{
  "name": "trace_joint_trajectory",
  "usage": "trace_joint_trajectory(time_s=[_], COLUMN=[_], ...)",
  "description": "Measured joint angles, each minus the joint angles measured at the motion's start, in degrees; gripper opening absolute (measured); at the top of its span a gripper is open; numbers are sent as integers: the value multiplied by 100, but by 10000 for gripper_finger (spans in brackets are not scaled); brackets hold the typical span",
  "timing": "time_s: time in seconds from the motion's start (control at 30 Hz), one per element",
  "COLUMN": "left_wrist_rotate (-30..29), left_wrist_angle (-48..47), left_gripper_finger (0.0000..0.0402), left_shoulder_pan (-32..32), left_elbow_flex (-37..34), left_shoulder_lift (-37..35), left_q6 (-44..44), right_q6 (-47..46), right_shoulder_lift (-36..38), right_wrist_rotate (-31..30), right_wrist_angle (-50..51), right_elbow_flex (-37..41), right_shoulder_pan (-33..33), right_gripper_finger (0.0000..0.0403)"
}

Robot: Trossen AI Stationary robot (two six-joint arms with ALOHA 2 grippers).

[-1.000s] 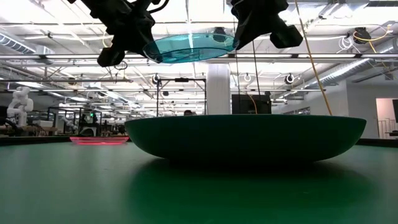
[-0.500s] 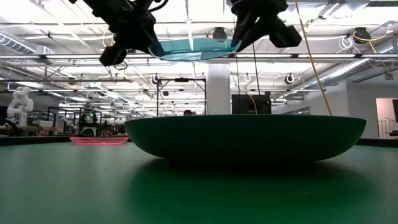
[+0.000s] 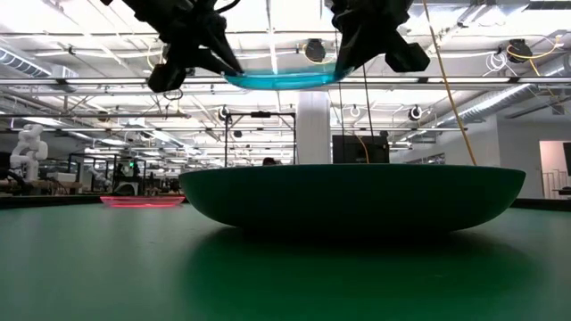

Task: Stack plastic plates
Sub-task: Stack the blue transparent plate on top of the other blue transparent plate

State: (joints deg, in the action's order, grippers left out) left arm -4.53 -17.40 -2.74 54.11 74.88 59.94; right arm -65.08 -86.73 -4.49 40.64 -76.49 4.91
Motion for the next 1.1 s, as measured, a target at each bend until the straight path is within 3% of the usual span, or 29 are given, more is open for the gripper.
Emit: trace_joint_trajectory(time_s=[0.23, 0.37, 0.63, 1.1], left_wrist_rotate=[341, 409, 401, 299], left_wrist_angle=[129, 8, -485, -860], left_gripper_finger=[192, 239, 248, 248], left_shoulder_pan=[0, 12, 91, 37], left_elbow_flex=[0, 2, 9, 0], left_shoulder_lift=[-12, -264, -756, -713], left_q6=[200, 192, -211, -443], right_q6=[30, 148, 431, 642], right_shoulder_lift=[202, 398, 545, -318], right_wrist_rotate=[360, 762, 1032, 1048], right_wrist_angle=[99, 233, 592, 579], right_elbow_flex=[-2, -7, -4, -4], right_shoulder_pan=[2, 18, 209, 482], right_gripper_finger=[1, 1, 0, 0])
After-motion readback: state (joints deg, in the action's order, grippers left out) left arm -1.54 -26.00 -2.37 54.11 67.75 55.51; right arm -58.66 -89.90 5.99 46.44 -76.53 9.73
